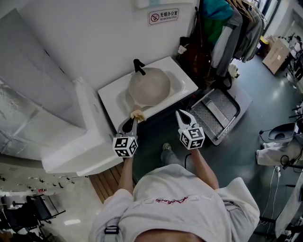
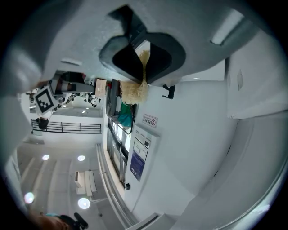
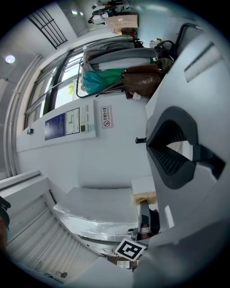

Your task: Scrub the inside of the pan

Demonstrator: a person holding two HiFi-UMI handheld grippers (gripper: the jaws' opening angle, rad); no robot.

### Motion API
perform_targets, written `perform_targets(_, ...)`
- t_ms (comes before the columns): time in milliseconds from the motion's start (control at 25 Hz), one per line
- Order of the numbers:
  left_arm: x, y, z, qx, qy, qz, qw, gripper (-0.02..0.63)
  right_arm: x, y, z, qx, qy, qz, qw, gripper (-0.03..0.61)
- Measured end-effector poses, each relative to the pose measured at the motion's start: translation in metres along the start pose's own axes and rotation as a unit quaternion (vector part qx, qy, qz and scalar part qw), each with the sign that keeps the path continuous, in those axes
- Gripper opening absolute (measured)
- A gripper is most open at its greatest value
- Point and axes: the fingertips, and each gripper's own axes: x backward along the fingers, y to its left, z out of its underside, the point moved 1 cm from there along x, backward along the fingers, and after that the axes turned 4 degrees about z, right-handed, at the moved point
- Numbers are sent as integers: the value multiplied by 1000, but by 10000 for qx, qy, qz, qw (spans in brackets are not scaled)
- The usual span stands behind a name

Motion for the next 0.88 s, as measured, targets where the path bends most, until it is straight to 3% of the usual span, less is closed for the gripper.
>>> perform_targets(640, -53, 27, -13, -56, -62, -11, 10000, 21, -53, -24, -16, 30, -102, -80, 9999, 6)
perform_targets(880, -84, 45, -16, 156, -76, -125, 9998, 21, -92, -43, -22, 0, -20, -116, 9999, 6)
